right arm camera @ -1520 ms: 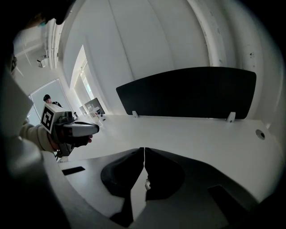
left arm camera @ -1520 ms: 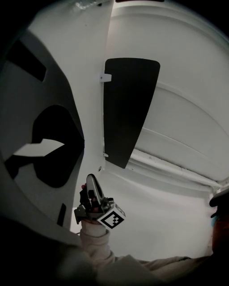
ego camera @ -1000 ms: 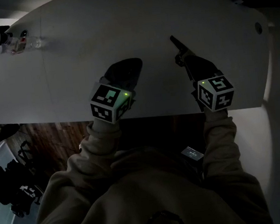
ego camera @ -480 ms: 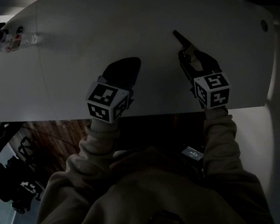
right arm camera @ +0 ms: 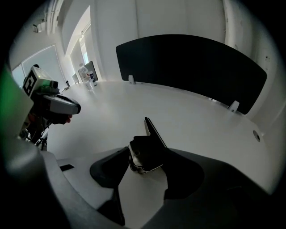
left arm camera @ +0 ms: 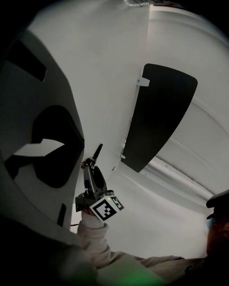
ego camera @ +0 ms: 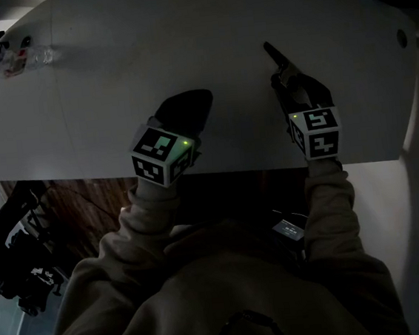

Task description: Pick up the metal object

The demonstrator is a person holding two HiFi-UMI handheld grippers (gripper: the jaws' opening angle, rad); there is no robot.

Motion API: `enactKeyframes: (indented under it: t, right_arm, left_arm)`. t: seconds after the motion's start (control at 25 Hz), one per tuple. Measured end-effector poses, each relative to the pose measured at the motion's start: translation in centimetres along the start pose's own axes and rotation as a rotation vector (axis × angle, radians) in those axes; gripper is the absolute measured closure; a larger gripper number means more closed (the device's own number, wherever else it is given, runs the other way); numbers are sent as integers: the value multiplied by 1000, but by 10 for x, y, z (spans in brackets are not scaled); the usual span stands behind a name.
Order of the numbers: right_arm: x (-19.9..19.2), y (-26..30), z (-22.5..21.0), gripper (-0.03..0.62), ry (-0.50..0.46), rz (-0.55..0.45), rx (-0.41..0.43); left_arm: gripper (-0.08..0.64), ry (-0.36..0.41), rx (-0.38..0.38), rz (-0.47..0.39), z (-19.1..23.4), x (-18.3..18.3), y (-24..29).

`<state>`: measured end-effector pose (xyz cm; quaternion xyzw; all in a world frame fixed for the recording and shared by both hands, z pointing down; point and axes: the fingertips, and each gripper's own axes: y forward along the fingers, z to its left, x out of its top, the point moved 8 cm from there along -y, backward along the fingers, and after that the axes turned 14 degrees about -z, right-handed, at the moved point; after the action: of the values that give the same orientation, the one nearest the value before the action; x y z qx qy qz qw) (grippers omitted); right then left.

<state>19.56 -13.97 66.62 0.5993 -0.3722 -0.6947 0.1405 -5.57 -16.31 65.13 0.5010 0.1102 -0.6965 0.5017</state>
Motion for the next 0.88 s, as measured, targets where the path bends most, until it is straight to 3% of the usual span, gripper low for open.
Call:
enactKeyframes:
  t: [0.24, 0.4, 0.56, 0.64, 0.88]
  right_arm:
    - [5, 3, 2, 384, -87, 12, -44]
    - [21, -4, 0, 511, -107, -16, -68]
    - [24, -10, -3, 529, -69, -3, -59]
    - [26, -14, -4, 568, -21, -15, -59]
    - [33, -23, -7, 569, 44, -29, -46]
  left_arm:
    - [557, -6, 2, -2, -1, 2, 1]
    - [557, -5, 8, -16, -2, 9, -1]
    - [557, 4, 12, -29, -4, 21, -5]
    - [557, 13, 13, -36, -5, 26, -7]
    - [557, 36, 28, -60, -11, 43, -13]
